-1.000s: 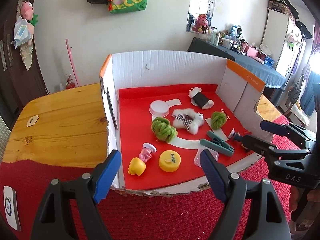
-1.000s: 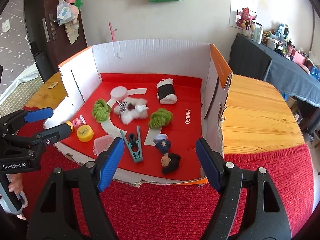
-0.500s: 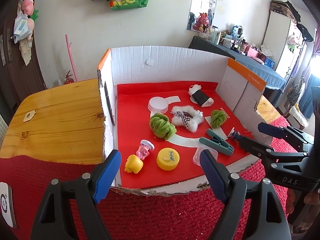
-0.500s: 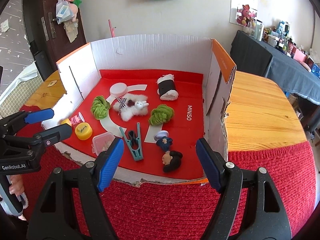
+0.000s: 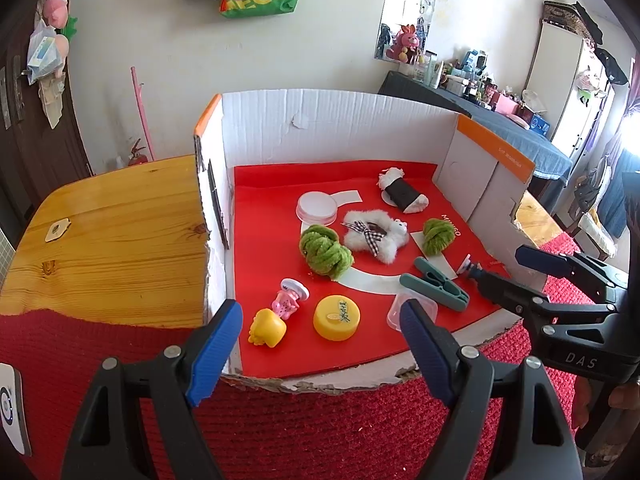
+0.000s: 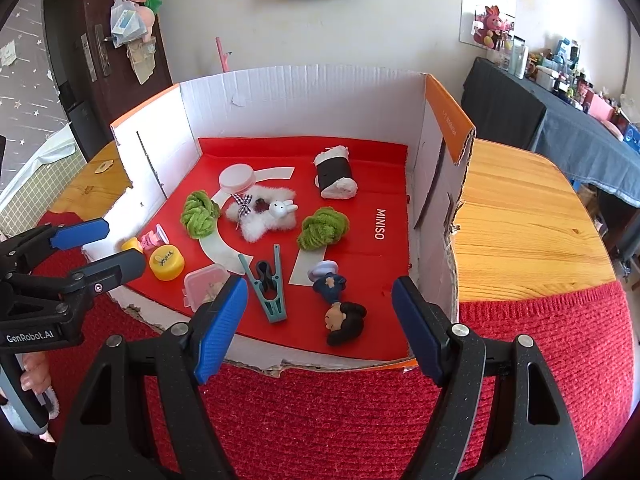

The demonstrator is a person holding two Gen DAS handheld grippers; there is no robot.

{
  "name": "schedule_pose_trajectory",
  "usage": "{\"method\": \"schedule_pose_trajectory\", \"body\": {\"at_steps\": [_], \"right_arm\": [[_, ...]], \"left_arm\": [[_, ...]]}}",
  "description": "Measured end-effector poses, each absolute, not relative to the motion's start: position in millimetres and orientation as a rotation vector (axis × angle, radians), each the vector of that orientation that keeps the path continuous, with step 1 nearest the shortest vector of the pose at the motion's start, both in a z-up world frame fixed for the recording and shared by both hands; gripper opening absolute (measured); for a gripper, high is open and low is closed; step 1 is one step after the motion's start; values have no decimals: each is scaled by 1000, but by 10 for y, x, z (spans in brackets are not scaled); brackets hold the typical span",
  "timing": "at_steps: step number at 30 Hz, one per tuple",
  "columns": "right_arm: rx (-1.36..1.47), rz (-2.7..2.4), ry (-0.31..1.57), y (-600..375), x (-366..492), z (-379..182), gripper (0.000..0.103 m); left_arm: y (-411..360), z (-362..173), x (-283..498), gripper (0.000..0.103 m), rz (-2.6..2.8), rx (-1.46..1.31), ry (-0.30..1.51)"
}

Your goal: Organize objects

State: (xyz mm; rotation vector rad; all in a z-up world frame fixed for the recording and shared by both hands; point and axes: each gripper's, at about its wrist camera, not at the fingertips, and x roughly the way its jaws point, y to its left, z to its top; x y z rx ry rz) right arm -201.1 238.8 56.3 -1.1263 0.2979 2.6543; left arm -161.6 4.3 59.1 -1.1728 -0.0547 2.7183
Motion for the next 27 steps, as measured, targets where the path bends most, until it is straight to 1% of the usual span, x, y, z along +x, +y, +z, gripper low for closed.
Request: {"method": "schedule_pose_trajectory", "body": {"at_steps": [27], "right_arm": [[-1135,2643,306,2398,-2014,547,74]], "left_arm": [[37,578,-1608,83,2707,-1181,-60]]}}
